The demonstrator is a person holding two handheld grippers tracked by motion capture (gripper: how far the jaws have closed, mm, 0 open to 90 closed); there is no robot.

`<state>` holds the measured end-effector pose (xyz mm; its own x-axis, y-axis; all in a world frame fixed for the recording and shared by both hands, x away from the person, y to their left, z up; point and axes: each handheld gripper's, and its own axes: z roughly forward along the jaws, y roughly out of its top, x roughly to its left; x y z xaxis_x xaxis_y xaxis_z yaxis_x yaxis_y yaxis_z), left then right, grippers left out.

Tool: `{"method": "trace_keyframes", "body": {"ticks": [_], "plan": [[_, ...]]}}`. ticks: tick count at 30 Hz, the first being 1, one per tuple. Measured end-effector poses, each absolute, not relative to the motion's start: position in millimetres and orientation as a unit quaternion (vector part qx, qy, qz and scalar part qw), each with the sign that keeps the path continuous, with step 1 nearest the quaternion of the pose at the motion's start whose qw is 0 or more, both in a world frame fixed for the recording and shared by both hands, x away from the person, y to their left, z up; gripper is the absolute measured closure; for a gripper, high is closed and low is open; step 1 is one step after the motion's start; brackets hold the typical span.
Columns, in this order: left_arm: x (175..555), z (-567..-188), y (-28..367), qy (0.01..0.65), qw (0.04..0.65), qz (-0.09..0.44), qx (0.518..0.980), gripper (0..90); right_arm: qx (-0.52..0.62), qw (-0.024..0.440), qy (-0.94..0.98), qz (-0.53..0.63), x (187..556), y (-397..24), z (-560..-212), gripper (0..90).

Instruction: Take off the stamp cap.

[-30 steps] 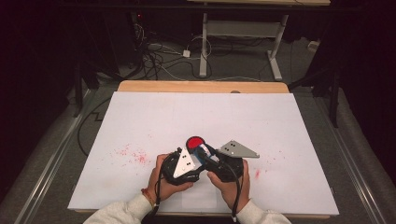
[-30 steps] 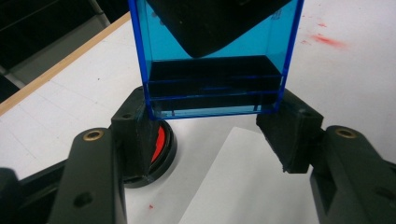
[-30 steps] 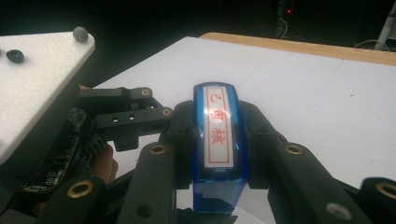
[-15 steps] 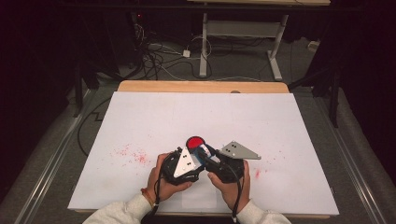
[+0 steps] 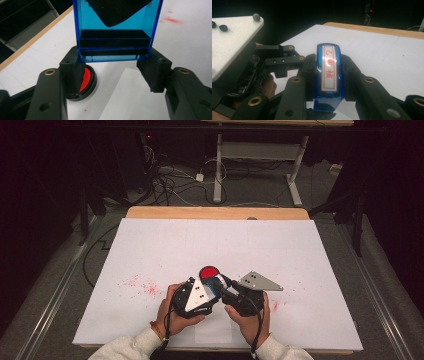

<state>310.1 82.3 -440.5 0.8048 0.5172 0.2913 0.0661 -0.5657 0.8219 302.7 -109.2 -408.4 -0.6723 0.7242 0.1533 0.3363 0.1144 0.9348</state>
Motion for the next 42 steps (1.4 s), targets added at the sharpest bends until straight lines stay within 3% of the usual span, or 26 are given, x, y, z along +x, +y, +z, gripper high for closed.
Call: {"method": "trace_keyframes", "body": {"ticks": [9, 13, 14, 20, 42], "plan": [[312, -441, 83, 0.167, 0.426, 0.258, 0.851, 39.6, 0.361, 0.174, 0.729, 0.555, 302, -111, -410, 69.9], [323, -443, 94, 0.208, 0.44, 0.232, 0.842, 39.8, 0.344, 0.181, 0.73, 0.562, 299, -111, -407, 70.5], [320, -437, 96, 0.197, 0.434, 0.258, 0.841, 39.8, 0.338, 0.185, 0.733, 0.561, 297, -109, -406, 70.5], [322, -436, 100, 0.194, 0.421, 0.266, 0.845, 39.7, 0.345, 0.193, 0.724, 0.565, 299, -117, -403, 70.4], [328, -427, 177, 0.239, 0.416, 0.275, 0.833, 39.7, 0.342, 0.221, 0.748, 0.525, 307, -161, -395, 70.4]]}}
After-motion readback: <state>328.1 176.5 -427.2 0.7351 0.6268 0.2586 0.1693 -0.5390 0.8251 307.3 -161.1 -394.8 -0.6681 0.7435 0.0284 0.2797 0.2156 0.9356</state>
